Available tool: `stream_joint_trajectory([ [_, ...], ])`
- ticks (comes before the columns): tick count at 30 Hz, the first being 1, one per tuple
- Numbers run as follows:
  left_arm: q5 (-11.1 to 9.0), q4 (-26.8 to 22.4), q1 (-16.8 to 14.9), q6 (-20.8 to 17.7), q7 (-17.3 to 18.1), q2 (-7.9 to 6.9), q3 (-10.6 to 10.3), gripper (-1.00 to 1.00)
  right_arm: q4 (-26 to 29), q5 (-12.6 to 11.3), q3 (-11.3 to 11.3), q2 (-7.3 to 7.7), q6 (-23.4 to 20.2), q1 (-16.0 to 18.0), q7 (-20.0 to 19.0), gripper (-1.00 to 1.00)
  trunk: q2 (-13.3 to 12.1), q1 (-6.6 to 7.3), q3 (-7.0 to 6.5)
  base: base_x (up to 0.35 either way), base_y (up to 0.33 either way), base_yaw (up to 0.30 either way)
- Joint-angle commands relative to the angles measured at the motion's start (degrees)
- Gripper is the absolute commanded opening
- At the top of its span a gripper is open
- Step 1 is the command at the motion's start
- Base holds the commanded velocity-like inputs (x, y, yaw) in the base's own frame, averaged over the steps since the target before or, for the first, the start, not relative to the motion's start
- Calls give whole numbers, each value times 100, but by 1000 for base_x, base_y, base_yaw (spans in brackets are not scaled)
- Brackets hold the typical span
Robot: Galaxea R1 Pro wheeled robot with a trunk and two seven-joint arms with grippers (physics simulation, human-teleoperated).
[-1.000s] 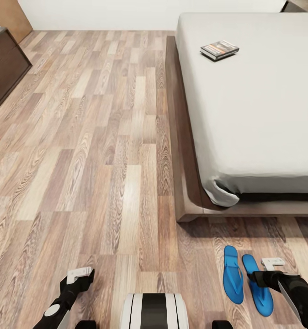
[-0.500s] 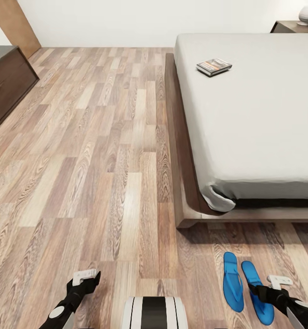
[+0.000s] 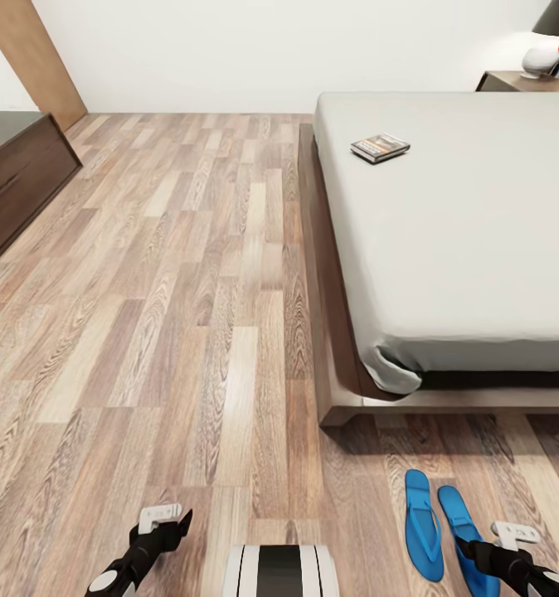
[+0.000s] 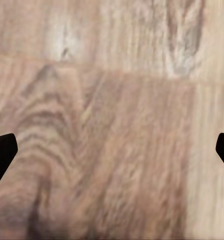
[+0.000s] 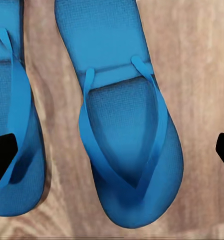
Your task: In the bedroom, move the book from the bed onto either nightstand, and place the two sandals side by side next to the bed.
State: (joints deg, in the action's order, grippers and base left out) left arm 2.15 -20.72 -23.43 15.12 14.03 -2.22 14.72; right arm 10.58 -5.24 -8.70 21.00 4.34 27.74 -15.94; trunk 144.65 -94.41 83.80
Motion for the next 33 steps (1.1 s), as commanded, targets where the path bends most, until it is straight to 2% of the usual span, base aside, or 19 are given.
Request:
stream_joint_trajectory([
  [1, 25, 8, -4, 14, 47, 3, 48, 100, -14, -55, -17, 1, 12, 3, -37, 100, 0, 3, -20, 0, 0, 0],
  [7, 23, 8, -4, 11, 55, 0, 55, 100, 38, -49, -21, -20, -5, 3, -16, 100, -8, 19, -153, 0, 0, 0],
  [10, 14, 4, -4, 10, 62, -10, 65, 100, 73, -48, -24, -20, -51, 3, -33, 100, -8, 19, -153, 0, 0, 0],
  [15, 3, -9, -4, 3, 186, -35, 87, 100, 637, -55, -17, -7, -329, 5, -100, 100, -11, 24, -197, 0, 0, 0],
  [16, -1, -10, -4, 2, 263, -43, 90, 100, 973, -56, -9, -8, -611, 5, -328, 100, -12, 26, -219, 0, 0, 0],
  [18, -2, -11, -4, 1, 317, -49, 91, 100, 1253, -56, -10, -8, -967, 4, -920, 100, -15, 32, -263, 0, 0, 0],
  [23, -4, -11, -4, 0, 352, -57, 94, 100, 1420, -57, -31, -4, -1281, 4, -2028, 100, -22, 45, -374, 0, 0, 0],
  [27, -8, -11, -4, -20, 499, -100, 103, 100, 1415, -56, -10, -1, -1325, 4, -2275, 100, -27, 55, -463, 0, 0, 0],
  [30, -35, -11, -4, -112, 888, -178, 109, 100, 1395, -56, 8, 0, -1305, 5, -2336, 100, -31, 63, -529, 0, 0, 0],
  [33, -216, -11, -4, -286, 1273, -237, 107, 100, 1369, -56, 16, 0, -1271, 4, -2356, 100, -35, 70, -596, 0, 0, 0],
])
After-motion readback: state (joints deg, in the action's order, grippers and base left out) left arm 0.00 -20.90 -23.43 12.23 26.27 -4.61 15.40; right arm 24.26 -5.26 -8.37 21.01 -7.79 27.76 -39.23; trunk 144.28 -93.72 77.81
